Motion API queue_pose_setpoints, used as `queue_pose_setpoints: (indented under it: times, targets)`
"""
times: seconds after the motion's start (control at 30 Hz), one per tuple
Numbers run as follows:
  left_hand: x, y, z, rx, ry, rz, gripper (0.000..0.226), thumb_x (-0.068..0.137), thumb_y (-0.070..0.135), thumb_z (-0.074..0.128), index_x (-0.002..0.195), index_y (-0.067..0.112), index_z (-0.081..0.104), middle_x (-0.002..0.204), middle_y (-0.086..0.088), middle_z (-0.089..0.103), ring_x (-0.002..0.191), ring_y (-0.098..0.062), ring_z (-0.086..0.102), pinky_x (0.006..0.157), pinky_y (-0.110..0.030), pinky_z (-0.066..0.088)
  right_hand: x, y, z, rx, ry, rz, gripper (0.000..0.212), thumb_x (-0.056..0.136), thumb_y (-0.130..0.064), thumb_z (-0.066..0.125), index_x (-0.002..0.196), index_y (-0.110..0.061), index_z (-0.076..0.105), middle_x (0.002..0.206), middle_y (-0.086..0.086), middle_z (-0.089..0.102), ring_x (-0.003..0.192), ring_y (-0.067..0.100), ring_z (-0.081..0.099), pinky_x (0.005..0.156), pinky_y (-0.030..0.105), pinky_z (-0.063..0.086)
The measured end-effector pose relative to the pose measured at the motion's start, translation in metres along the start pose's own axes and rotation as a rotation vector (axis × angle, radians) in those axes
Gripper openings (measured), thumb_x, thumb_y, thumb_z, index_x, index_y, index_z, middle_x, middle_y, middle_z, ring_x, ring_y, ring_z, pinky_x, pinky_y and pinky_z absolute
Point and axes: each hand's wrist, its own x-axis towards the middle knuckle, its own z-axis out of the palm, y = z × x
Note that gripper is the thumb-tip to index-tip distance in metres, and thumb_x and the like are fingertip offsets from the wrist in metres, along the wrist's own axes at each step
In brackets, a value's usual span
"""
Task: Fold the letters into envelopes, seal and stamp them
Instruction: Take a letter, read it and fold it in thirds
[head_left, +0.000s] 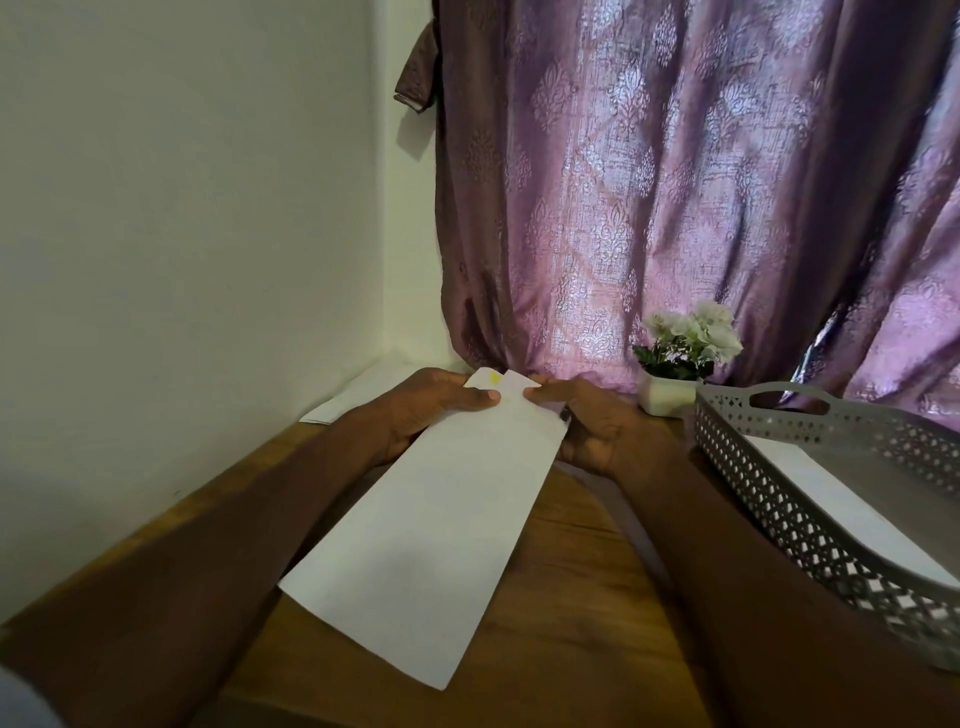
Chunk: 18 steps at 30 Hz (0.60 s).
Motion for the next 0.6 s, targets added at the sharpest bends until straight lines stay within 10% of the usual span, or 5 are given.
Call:
queue_pose_setpoints:
  times: [0.27, 0.43, 0.6]
  targets:
    - [-0.0006, -0.0006, 0.0021, 0.012, 0.018, -0.001, 0.034, 0.088, 0.015, 0.079, 0.116, -0.003, 0.075, 0.113, -0.022, 0.076, 0.101, -0.037, 0.073, 0.101, -0.047, 0.056, 0.0066, -0.0006, -0.0023, 0.045, 0.002, -0.008, 0.020, 0.090, 0.008, 0.066, 0.099, -0.010, 0.067, 0.086, 0.011, 0.074, 0.071, 0.023, 0.072, 0.059, 0.033, 0.063]
    - [-0.0014, -0.0001, 0.0004, -0.003, 0.001, 0.000, 0.033, 0.088, 0.016, 0.080, 0.115, -0.002, 0.075, 0.112, -0.022, 0.077, 0.097, -0.034, 0.074, 0.099, -0.046, 0.058, 0.0068, 0.0011, -0.0015, 0.028, -0.018, -0.001, 0.029, 0.092, -0.004, 0.068, 0.120, -0.002, 0.065, 0.108, 0.020, 0.069, 0.094, 0.032, 0.067, 0.082, 0.044, 0.058]
    - [0.0012, 0.0003, 0.0006, 0.062, 0.034, 0.008, 0.032, 0.087, 0.019, 0.081, 0.113, -0.001, 0.076, 0.110, -0.020, 0.077, 0.100, -0.036, 0.073, 0.103, -0.048, 0.055, 0.0057, -0.0009, -0.0005, 0.040, 0.000, 0.000, 0.023, 0.091, 0.008, 0.064, 0.106, -0.009, 0.069, 0.097, 0.014, 0.074, 0.080, 0.028, 0.070, 0.060, 0.036, 0.064]
